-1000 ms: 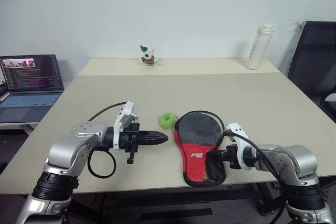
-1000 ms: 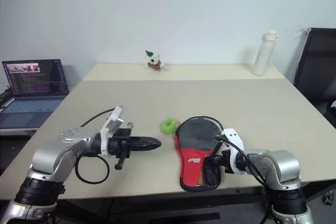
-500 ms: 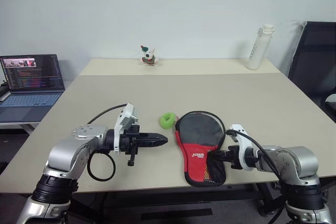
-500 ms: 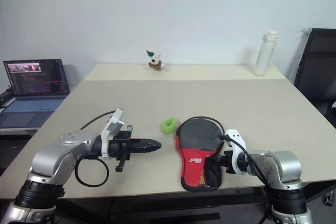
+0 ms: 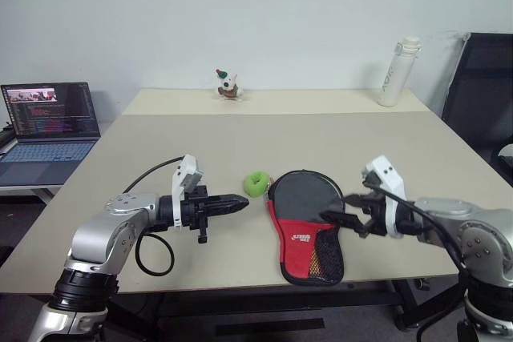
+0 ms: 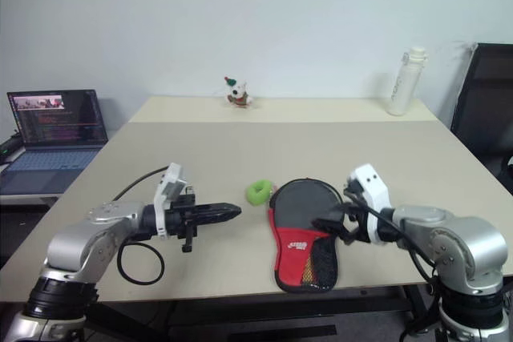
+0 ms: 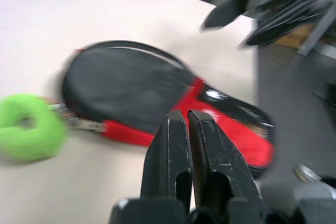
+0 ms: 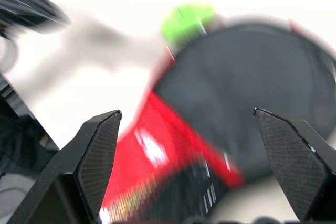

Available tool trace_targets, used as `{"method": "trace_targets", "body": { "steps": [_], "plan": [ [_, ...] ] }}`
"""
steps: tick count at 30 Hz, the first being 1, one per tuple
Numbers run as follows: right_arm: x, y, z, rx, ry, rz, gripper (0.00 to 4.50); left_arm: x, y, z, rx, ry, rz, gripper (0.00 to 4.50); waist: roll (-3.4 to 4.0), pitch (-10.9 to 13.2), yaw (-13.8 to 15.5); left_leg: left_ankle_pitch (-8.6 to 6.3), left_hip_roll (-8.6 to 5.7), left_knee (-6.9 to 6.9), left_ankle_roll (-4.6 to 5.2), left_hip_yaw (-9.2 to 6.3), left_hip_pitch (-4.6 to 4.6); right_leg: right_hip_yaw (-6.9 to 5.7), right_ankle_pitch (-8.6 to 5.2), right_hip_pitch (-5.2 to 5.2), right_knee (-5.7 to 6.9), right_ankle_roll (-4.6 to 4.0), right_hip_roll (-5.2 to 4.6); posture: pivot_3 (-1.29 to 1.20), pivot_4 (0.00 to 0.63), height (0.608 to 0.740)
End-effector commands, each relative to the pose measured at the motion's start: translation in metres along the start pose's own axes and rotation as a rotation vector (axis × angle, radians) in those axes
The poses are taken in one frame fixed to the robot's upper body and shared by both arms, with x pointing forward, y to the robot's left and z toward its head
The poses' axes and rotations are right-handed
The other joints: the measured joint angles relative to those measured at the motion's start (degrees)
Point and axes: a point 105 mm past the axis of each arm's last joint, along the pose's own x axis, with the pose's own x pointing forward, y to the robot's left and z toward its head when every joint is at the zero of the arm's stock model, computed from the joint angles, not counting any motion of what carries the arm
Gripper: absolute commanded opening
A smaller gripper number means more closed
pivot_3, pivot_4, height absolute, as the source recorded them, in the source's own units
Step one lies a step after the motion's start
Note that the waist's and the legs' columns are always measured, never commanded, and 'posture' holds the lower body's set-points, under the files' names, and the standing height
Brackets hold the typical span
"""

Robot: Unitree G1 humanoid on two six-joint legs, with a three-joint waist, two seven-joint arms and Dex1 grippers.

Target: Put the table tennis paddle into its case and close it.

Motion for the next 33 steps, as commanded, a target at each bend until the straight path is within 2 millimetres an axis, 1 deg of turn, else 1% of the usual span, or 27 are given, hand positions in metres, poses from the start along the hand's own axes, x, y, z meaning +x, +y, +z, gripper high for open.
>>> {"method": "trace_targets", "body": {
  "steps": [1, 2, 3, 4, 6, 9, 11, 13, 14, 15, 18, 21, 23, 29, 33],
  "plan": [
    [0.034, -0.012, 0.005, -0.061, -0.036, -0.038, 4.49, -0.001, 0.018, 0.014, 0.071, -0.045, 0.12, 0.18, -0.03, -0.02, -0.1, 0.0, 0.0, 0.0, 0.0, 0.04, 0.01, 0.03, 0.0, 0.0, 0.0, 0.0, 0.0, 0.0, 0.15, 0.74],
    [0.047, -0.015, 0.003, -0.067, -0.036, -0.053, 4.49, 0.001, 0.028, 0.012, 0.095, -0.03, 0.185, 0.18, -0.03, -0.02, -0.09, 0.0, -0.02, 0.03, 0.0, 0.06, 0.01, 0.06, 0.02, 0.0, 0.01, 0.03, -0.01, 0.0, 0.15, 0.74],
    [0.056, -0.017, 0.002, -0.073, -0.035, -0.059, 4.5, 0.003, 0.037, 0.009, 0.118, -0.011, 0.236, 0.56, -0.03, -0.02, -0.06, 0.0, -0.03, 0.05, 0.0, 0.05, -0.01, 0.06, 0.04, -0.02, 0.02, 0.05, -0.01, 0.0, 0.15, 0.74],
    [0.064, -0.019, 0.0, -0.074, -0.035, -0.063, 4.5, 0.005, 0.044, 0.008, 0.133, -0.002, 0.275, 0.74, -0.03, -0.02, 0.02, 0.01, -0.03, 0.06, 0.0, 0.05, 0.0, 0.06, 0.05, -0.01, 0.04, 0.06, -0.01, 0.0, 0.15, 0.74],
    [0.077, -0.021, -0.005, -0.074, -0.033, -0.07, 4.5, 0.01, 0.056, 0.009, 0.136, -0.007, 0.338, 1.44, -0.03, -0.02, 0.27, 0.01, -0.04, 0.06, 0.0, 0.05, -0.04, 0.05, 0.05, -0.04, 0.05, 0.06, -0.01, 0.0, 0.15, 0.74],
    [0.086, -0.026, -0.012, -0.085, -0.022, -0.09, 4.5, 0.016, 0.071, 0.009, 0.129, -0.007, 0.412, 2.49, -0.03, -0.02, 0.51, 0.01, -0.06, 0.06, -0.01, 0.06, -0.23, 0.06, 0.07, -0.18, 0.04, 0.07, -0.03, 0.0, 0.15, 0.74],
    [0.089, -0.027, -0.016, -0.086, -0.014, -0.096, 4.5, 0.023, 0.081, 0.009, 0.108, -0.005, 0.456, 3.25, -0.03, -0.02, 0.64, 0.01, -0.07, 0.06, -0.01, 0.04, -0.24, 0.04, 0.08, -0.19, 0.03, 0.06, -0.05, 0.0, 0.15, 0.74],
    [0.09, -0.028, -0.019, -0.089, -0.009, -0.101, 4.5, 0.031, 0.088, 0.009, 0.071, -0.005, 0.469, 3.93, -0.03, -0.02, 0.67, 0.01, -0.08, 0.06, -0.01, 0.03, -0.24, 0.03, 0.08, -0.19, 0.06, 0.06, -0.06, 0.0, 0.15, 0.74],
    [0.091, -0.028, -0.02, -0.088, -0.008, -0.103, 4.5, 0.035, 0.092, 0.007, 0.043, 0.003, 0.476, 4.34, -0.03, -0.02, 0.68, 0.01, -0.09, 0.08, -0.01, 0.03, -0.23, 0.03, 0.08, -0.18, 0.08, 0.07, -0.06, 0.0, 0.15, 0.74],
    [0.092, -0.028, -0.021, -0.087, -0.007, -0.104, 4.5, 0.038, 0.096, 0.005, 0.026, 0.013, 0.479, 4.47, -0.03, -0.02, 0.67, 0.01, -0.08, 0.11, -0.01, 0.02, -0.22, 0.02, 0.09, -0.18, 0.1, 0.08, -0.06, 0.0, 0.15, 0.74],
    [0.094, -0.026, -0.022, -0.085, -0.008, -0.104, 4.5, 0.052, 0.103, -0.002, -0.006, 0.063, 0.47, 4.47, -0.03, -0.02, 0.55, 0.01, -0.08, 0.13, -0.01, 0.03, -0.2, 0.03, 0.09, -0.17, 0.15, 0.08, -0.04, 0.0, 0.15, 0.74],
    [0.094, -0.026, -0.022, -0.083, -0.012, -0.117, 4.5, 0.068, 0.101, -0.014, -0.045, 0.124, 0.398, 4.47, -0.03, -0.02, 0.48, 0.01, -0.08, 0.13, -0.01, 0.03, -0.2, 0.02, 0.09, -0.18, 0.17, 0.08, -0.03, 0.0, 0.15, 0.74],
    [0.094, -0.027, -0.022, -0.089, -0.013, -0.131, 4.5, 0.075, 0.102, -0.022, -0.067, 0.165, 0.373, 4.47, -0.03, -0.02, 0.41, 0.01, -0.08, 0.12, -0.01, 0.04, -0.2, 0.03, 0.08, -0.19, 0.16, 0.08, -0.03, 0.0, 0.15, 0.74],
    [0.093, -0.029, -0.021, -0.095, -0.024, -0.165, 4.5, 0.079, 0.102, -0.046, -0.063, 0.268, 0.347, 4.47, -0.03, -0.02, 0.37, 0.01, -0.08, 0.12, -0.01, 0.03, -0.19, 0.02, 0.08, -0.2, 0.19, 0.08, -0.03, 0.0, 0.15, 0.74],
    [0.092, -0.027, -0.02, -0.111, -0.036, -0.171, 4.5, 0.08, 0.103, -0.053, -0.067, 0.281, 0.351, 4.47, -0.04, -0.03, 0.39, 0.01, -0.09, 0.14, -0.01, 0.04, -0.15, 0.03, 0.08, -0.15, 0.22, 0.08, -0.03, 0.0, 0.15, 0.74]
  ]
}}
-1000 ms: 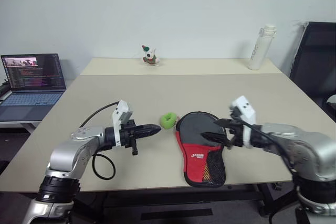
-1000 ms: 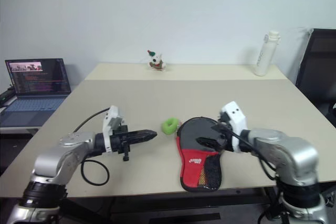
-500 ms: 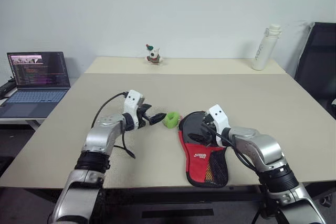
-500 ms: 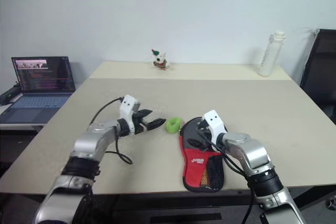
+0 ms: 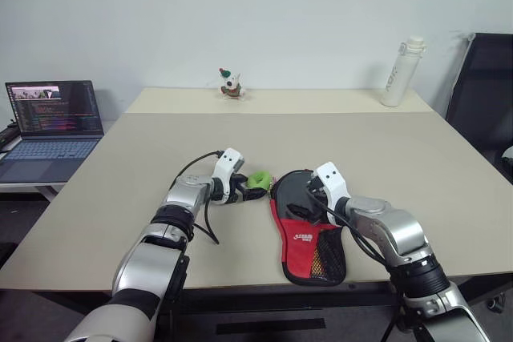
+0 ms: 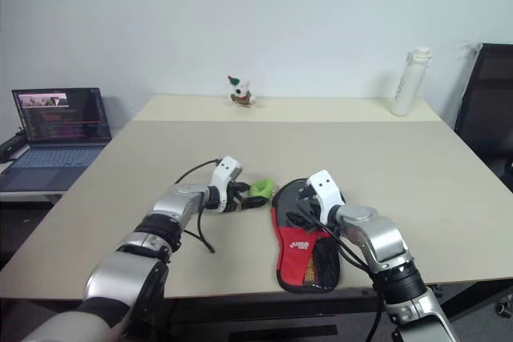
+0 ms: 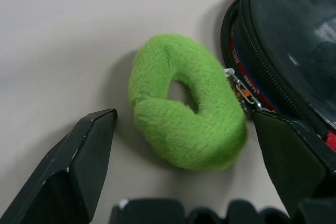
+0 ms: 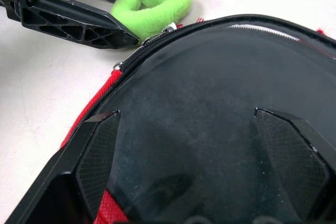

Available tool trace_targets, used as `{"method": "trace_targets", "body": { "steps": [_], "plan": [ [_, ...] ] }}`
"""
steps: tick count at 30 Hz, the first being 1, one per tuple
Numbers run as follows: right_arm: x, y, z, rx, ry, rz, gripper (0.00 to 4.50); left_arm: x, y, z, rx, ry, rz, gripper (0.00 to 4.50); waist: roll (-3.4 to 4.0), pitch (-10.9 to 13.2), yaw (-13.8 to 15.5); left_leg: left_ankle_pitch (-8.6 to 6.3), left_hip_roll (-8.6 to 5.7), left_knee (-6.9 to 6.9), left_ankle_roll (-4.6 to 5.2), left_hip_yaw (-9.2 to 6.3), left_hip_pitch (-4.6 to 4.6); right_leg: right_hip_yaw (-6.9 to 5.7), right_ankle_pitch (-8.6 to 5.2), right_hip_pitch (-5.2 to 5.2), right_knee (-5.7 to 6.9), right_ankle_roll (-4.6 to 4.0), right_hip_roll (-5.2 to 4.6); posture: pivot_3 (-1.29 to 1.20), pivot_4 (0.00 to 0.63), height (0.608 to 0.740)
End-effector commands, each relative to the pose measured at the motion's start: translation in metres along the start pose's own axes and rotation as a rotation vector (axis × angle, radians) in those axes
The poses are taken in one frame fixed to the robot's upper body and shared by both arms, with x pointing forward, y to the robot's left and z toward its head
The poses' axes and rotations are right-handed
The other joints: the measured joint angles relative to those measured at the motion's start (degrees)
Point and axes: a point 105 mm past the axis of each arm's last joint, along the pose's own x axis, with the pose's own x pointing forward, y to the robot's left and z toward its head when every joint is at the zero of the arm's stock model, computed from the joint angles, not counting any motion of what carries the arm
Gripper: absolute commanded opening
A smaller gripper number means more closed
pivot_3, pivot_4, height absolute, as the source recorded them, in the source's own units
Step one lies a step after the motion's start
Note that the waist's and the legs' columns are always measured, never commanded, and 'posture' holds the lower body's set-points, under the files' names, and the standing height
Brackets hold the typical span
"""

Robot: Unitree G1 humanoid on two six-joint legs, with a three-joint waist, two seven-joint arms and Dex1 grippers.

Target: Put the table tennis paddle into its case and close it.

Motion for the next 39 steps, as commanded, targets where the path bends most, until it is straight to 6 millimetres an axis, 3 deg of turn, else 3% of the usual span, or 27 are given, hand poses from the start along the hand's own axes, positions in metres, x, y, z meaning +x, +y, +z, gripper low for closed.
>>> {"method": "trace_targets", "body": {
  "steps": [1, 3, 9, 13, 15, 22, 39],
  "plan": [
    [-0.005, 0.002, 0.018, -0.048, -0.082, -0.012, 4.5, 0.002, 0.001, -0.008, 0.001, 0.025, 0.013, 4.31, 0.0, 0.0, 0.01, 0.0, 0.0, 0.01, 0.0, 0.0, 0.01, 0.0, 0.0, 0.0, 0.02, 0.0, 0.0, 0.0, 0.15, 0.74],
    [-0.005, 0.003, 0.021, -0.052, -0.094, -0.013, 4.5, 0.003, 0.001, -0.01, -0.007, 0.023, 0.017, 3.92, 0.0, 0.0, 0.01, 0.0, 0.0, 0.04, 0.0, 0.0, 0.04, 0.01, 0.0, 0.0, 0.08, 0.0, 0.0, 0.0, 0.15, 0.74],
    [0.0, 0.006, 0.028, -0.049, -0.116, -0.004, 4.5, 0.006, -0.002, -0.011, -0.025, 0.01, 0.016, 1.8, 0.0, 0.0, 0.0, 0.0, -0.01, 0.05, 0.0, 0.0, 0.04, 0.01, -0.01, -0.01, 0.16, 0.0, 0.0, 0.0, 0.15, 0.74],
    [0.011, 0.007, 0.019, -0.04, -0.087, -0.006, 4.5, 0.007, -0.002, -0.011, -0.032, 0.001, 0.022, 0.43, -0.01, 0.0, 0.0, 0.0, -0.02, 0.06, 0.0, 0.0, 0.04, 0.01, 0.0, -0.01, 0.18, 0.0, -0.01, 0.0, 0.15, 0.74],
    [0.016, 0.006, 0.01, -0.035, -0.058, -0.014, 4.5, 0.007, -0.002, -0.009, -0.036, -0.008, 0.024, 0.01, -0.01, 0.0, 0.01, 0.0, -0.02, 0.06, 0.0, 0.0, 0.04, 0.0, 0.0, -0.01, 0.19, 0.0, -0.01, 0.0, 0.15, 0.74],
    [0.021, 0.0, -0.03, -0.016, 0.068, -0.025, 4.5, 0.01, 0.0, 0.007, -0.038, -0.058, 0.067, 0.01, -0.05, -0.04, 0.08, 0.0, -0.03, 0.17, 0.0, -0.01, 0.08, 0.01, -0.01, 0.01, 0.35, 0.0, -0.02, 0.0, 0.15, 0.74],
    [0.025, 0.01, -0.058, 0.018, 0.15, -0.004, 4.5, 0.03, -0.003, 0.063, 0.106, -0.129, 0.243, 0.01, -0.06, -0.07, 0.01, 0.0, -0.03, 0.78, 0.0, -0.13, 0.2, -0.04, 0.05, 0.31, 0.56, 0.13, 0.0, 0.0, 0.15, 0.74]
  ]
}}
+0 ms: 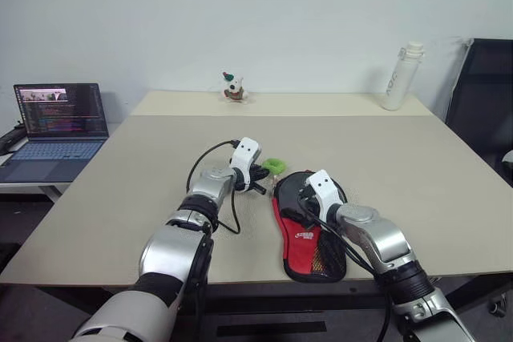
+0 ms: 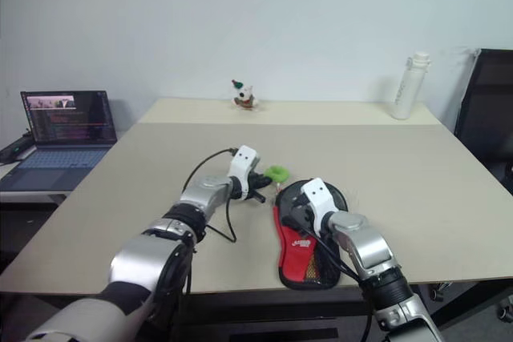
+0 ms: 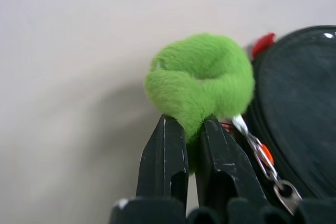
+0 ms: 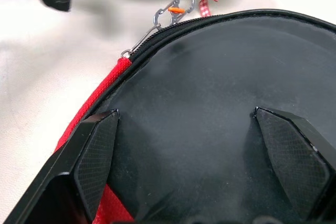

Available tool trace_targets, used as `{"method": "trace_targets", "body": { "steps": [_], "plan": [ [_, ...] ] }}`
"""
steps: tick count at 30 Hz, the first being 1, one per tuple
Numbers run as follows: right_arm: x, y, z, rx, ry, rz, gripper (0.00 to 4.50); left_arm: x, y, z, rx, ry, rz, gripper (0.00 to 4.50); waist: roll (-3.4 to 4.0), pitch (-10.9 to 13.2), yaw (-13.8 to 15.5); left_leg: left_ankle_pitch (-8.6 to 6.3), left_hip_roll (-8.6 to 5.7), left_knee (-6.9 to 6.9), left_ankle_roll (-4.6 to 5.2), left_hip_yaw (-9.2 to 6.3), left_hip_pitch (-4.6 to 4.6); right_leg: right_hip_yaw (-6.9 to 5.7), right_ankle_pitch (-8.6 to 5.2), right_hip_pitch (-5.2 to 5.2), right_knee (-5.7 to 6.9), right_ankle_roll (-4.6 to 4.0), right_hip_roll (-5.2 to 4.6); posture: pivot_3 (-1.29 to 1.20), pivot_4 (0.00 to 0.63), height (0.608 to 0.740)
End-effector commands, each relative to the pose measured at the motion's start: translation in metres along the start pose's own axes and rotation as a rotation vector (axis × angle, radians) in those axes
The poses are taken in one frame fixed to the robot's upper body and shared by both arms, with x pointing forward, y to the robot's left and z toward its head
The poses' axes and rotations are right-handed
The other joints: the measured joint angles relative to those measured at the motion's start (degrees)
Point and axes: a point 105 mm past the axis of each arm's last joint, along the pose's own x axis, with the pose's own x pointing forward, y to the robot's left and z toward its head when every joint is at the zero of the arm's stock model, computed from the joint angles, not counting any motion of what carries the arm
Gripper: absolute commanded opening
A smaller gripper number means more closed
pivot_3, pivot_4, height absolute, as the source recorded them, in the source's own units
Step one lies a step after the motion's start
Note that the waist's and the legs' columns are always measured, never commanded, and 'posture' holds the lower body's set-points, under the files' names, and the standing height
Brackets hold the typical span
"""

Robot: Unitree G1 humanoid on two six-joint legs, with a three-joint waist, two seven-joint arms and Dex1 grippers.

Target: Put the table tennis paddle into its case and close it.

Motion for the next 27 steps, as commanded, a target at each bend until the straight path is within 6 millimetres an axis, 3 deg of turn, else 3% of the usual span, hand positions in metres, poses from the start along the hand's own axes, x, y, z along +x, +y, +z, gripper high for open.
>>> {"method": "trace_targets", "body": {
  "steps": [1, 14, 27],
  "plan": [
    [0.006, 0.008, -0.041, 0.051, 0.15, 0.035, 4.5, 0.003, 0.004, 0.031, 0.087, -0.057, 0.084, 0.01, 0.0, 0.0, 0.01, 0.0, 0.0, 0.01, 0.0, 0.0, 0.0, 0.0, 0.0, 0.0, 0.0, 0.0, 0.0, 0.0, 0.15, 0.74],
    [0.004, 0.035, -0.083, 0.026, 0.316, 0.148, 4.5, 0.019, -0.015, 0.05, 0.28, -0.077, 0.197, 0.01, -0.1, -0.43, -0.13, -0.07, 0.03, -0.13, -0.1, 0.07, 0.67, 0.04, -0.02, 0.56, -0.1, 0.01, 0.0, 0.0, 0.15, 0.74],
    [-0.026, 0.064, -0.112, 0.057, 0.398, 0.188, 4.5, 0.033, -0.06, 0.086, 0.742, -0.137, 0.182, 0.01, -0.14, -1.45, 0.0, -0.35, 0.04, -0.15, -0.52, 0.09, 0.69, 0.05, -0.31, 0.62, -0.2, 0.03, -0.01, 0.0, 0.15, 0.74]
  ]
}}
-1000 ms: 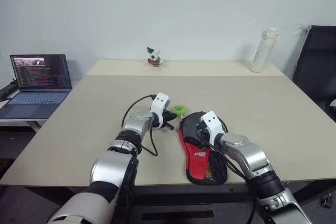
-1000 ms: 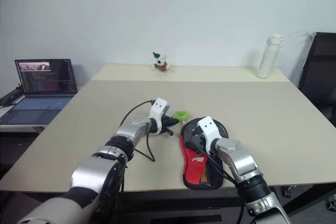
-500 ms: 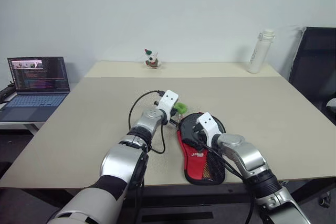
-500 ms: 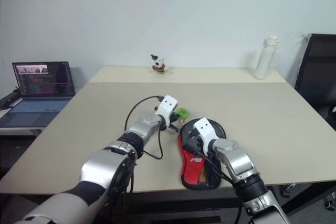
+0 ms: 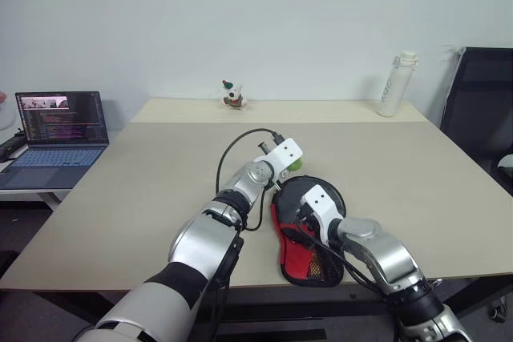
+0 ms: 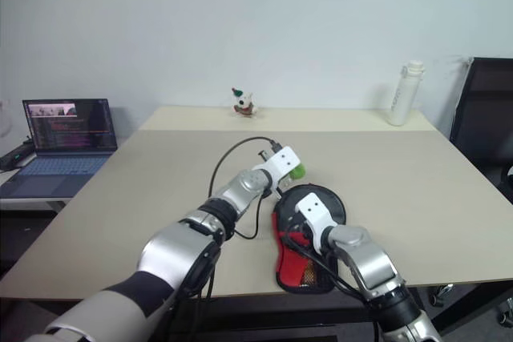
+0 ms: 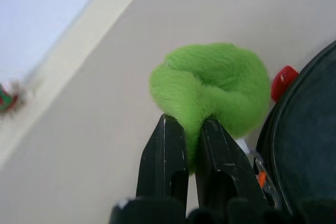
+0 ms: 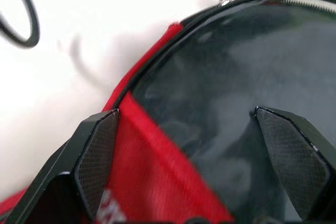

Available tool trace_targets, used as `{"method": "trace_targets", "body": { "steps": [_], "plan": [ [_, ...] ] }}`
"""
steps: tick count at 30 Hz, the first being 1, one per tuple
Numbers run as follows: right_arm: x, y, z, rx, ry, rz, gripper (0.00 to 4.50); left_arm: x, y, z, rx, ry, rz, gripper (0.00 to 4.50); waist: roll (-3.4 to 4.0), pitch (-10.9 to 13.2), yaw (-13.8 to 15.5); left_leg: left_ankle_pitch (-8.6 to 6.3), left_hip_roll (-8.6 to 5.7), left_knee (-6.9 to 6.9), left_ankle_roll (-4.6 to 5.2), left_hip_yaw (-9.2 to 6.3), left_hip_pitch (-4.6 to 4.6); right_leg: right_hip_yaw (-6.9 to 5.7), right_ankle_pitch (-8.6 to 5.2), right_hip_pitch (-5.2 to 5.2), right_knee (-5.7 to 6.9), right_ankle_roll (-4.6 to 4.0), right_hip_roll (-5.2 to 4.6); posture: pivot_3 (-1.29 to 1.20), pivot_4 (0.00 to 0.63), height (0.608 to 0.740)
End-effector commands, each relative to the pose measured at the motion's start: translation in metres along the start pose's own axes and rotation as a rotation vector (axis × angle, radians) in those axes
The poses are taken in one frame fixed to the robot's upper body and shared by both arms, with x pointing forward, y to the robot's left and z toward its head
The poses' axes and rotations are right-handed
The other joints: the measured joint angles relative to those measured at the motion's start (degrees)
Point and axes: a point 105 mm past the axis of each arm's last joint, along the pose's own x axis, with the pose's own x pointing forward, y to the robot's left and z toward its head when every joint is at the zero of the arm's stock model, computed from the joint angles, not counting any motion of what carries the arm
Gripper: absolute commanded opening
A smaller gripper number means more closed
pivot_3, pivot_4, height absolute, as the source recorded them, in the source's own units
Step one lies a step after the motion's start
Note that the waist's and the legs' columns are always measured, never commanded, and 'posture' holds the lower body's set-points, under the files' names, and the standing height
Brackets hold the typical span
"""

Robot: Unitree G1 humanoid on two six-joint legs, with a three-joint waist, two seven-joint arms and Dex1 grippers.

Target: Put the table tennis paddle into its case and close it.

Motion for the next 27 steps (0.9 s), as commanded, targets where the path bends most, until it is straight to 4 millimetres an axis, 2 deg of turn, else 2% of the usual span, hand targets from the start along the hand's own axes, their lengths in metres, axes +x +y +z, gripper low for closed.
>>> {"method": "trace_targets", "body": {
  "steps": [1, 7, 22, 27],
  "plan": [
    [0.001, 0.042, -0.082, 0.132, 0.315, 0.121, 4.5, 0.0, 0.014, 0.051, 0.123, -0.135, 0.06, 0.01, 0.0, -0.02, 0.01, -0.02, 0.01, -0.01, -0.02, 0.0, 0.0, 0.0, -0.03, 0.0, 0.0, -0.01, 0.0, 0.0, 0.15, 0.74],
    [-0.006, 0.049, -0.089, 0.16, 0.323, 0.102, 4.5, 0.001, 0.013, 0.063, 0.238, -0.152, 0.081, 0.01, -0.01, -0.02, 0.06, -0.15, 0.01, -0.07, -0.03, 0.0, 0.0, -0.01, -0.17, -0.01, -0.05, 0.03, 0.0, 0.0, 0.15, 0.74],
    [-0.022, 0.076, -0.099, 0.237, 0.338, 0.07, 4.5, -0.003, 0.026, 0.09, 0.501, -0.185, 0.176, 0.01, -0.1, -0.07, 0.15, -0.19, 0.01, -0.8, -0.07, -0.01, -0.01, -0.06, -0.29, -0.02, -0.67, 0.12, -0.01, 0.0, 0.15, 0.74],
    [-0.024, 0.08, -0.1, 0.26, 0.335, 0.053, 4.5, -0.002, 0.019, 0.098, 0.652, -0.204, 0.19, 0.01, -0.12, -0.08, 0.15, -0.19, 0.02, -0.79, -0.08, -0.01, 0.0, -0.05, -0.29, -0.02, -0.66, 0.12, -0.01, 0.0, 0.15, 0.74]
  ]
}}
